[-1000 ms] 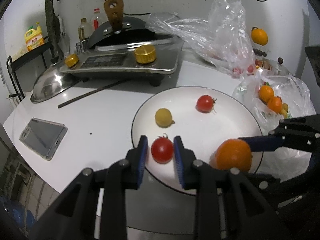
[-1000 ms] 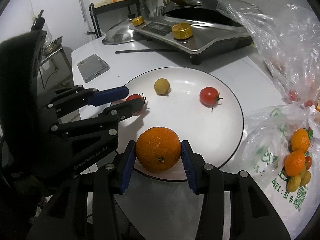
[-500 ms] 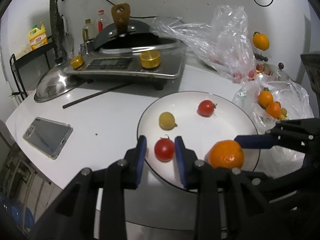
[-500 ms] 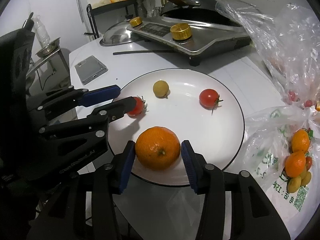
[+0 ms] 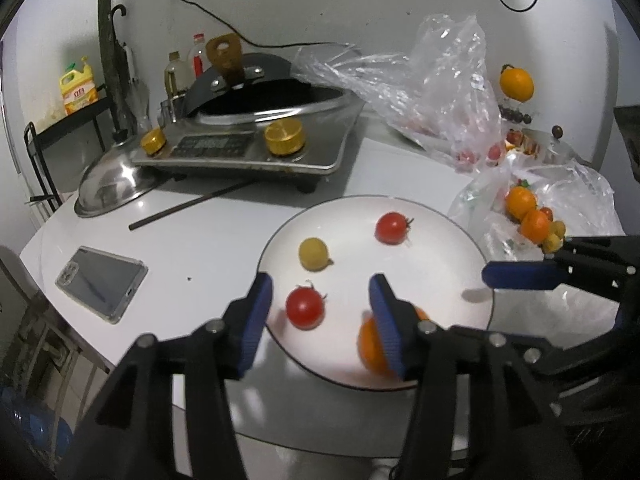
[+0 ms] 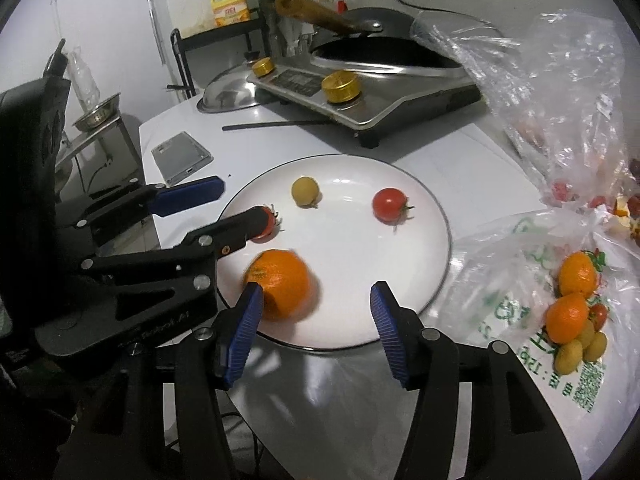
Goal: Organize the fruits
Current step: 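Lower the mandarin onto the plate and open the right gripper while the left releases the tomato, then move both open grippers back to the fruit pile on the bag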
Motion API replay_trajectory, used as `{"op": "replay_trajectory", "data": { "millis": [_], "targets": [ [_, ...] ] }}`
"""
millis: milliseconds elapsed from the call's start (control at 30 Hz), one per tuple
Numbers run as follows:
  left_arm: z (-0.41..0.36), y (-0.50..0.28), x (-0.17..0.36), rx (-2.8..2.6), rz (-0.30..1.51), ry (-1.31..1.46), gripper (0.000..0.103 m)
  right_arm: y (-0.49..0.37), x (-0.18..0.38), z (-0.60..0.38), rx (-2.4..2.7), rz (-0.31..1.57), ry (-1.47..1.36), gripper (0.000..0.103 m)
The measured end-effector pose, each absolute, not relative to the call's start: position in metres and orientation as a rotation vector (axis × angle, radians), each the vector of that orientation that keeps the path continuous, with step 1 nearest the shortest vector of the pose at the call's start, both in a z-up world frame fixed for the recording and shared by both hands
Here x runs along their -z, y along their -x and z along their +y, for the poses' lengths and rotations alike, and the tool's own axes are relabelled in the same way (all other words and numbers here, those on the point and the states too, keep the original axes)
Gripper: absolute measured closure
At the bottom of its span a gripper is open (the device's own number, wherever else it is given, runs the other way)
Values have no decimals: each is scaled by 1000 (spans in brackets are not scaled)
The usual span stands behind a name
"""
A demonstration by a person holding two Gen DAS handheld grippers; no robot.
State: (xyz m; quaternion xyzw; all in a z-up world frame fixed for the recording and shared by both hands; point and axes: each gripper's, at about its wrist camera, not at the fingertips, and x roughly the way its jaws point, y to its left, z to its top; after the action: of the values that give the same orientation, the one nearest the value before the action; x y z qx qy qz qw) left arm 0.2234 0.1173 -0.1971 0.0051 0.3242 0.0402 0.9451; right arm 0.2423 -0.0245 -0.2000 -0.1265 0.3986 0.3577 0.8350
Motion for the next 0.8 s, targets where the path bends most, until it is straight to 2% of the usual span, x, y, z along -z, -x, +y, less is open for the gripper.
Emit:
{"op": "replay_trajectory", "data": {
  "millis": [800],
  "targets": [
    [47, -231, 180, -26, 655, -100, 51, -253, 183, -118, -673, 797, 147, 44]
  ]
}}
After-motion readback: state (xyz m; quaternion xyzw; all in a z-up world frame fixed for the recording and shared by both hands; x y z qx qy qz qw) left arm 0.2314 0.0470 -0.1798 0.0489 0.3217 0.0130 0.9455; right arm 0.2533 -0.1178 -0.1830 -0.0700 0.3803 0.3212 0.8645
